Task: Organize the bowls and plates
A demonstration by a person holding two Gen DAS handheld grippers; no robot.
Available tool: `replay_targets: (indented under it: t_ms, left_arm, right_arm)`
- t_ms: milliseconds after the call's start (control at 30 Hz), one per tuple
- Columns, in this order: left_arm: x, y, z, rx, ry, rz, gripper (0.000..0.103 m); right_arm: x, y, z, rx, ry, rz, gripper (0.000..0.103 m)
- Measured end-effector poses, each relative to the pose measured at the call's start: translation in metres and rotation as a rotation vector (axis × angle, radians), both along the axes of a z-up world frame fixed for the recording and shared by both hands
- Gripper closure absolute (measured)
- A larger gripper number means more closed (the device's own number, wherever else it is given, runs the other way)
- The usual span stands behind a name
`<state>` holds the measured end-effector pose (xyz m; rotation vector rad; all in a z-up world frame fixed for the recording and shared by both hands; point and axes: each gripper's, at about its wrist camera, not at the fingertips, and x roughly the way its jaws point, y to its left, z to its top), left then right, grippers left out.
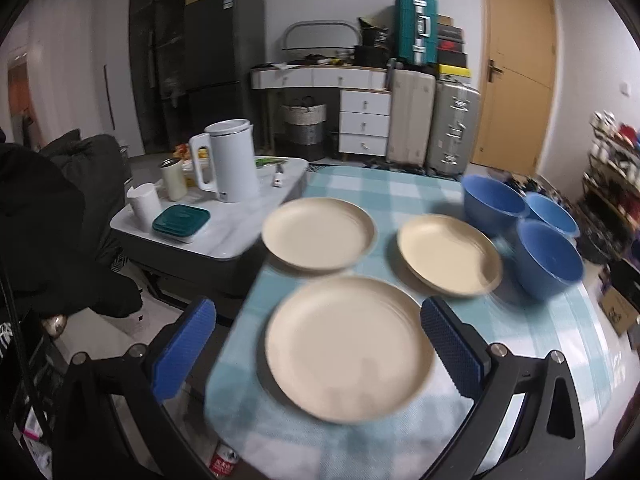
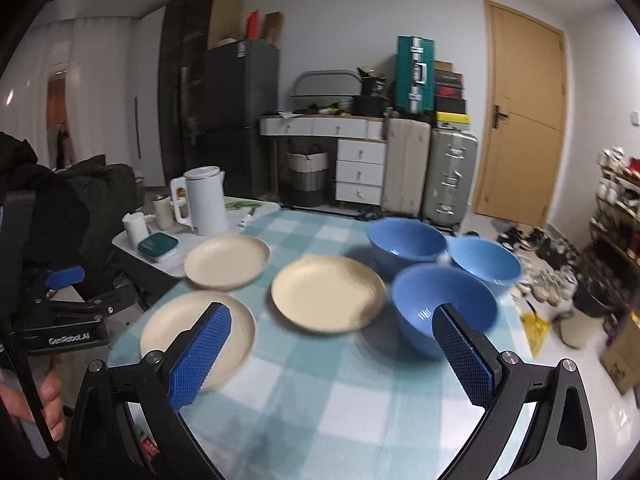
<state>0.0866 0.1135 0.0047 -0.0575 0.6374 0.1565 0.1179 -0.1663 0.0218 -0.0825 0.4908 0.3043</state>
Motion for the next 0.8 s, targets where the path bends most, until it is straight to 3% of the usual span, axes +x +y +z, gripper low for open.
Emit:
replay_targets:
  t_ms: [100, 267, 467, 633, 800]
  left_arm:
    - [0.028, 0.019, -0.001, 0.009, 0.016, 0.001, 0.000]
    - [0.077, 0.038, -0.011, 0.063, 0.030, 0.034, 0.000]
    - [0.140, 0.068, -0.039, 0.037, 0.130, 0.016, 0.000]
    - [0.183, 0.097, -0.067, -0.050, 0.182, 0.000, 0.000]
    - [0.217, 0.121, -0.094, -0.216, 0.283, 0.013, 0.000]
  right_arm:
    - [0.036, 0.016, 0.006, 0.042, 0.039, 0.056, 0.000]
    - [0.097, 0.049, 0.011, 0.004, 0.070, 0.109, 0.000]
    - [0.186, 0.092, 0.008, 0.047, 0.187, 0.260, 0.000]
    - [0.268, 0.128, -0.015, 0.114, 0.393, 0.313, 0.000]
    - [0.336, 0.161, -0.061, 0.122, 0.598, 0.318, 0.000]
